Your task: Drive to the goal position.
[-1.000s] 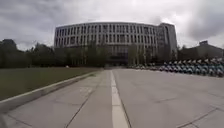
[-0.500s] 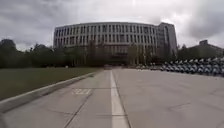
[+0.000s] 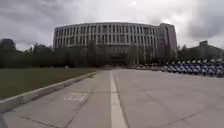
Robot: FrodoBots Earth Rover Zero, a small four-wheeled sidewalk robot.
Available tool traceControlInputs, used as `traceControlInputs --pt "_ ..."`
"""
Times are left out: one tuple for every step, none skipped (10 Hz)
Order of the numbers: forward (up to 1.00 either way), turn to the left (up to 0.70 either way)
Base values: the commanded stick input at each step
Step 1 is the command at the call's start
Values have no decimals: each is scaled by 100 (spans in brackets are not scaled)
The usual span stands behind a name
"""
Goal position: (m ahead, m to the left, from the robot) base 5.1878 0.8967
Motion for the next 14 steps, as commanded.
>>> traceControlInputs --pt "70 0" --pt "70 0" --pt "70 0" --pt "70 0" --pt "70 0" --pt "70 0" --pt "70 0" --pt "70 0" --pt "70 0" --pt "70 0" --pt "70 0" --pt "70 0" --pt "70 0" --pt "70 0"
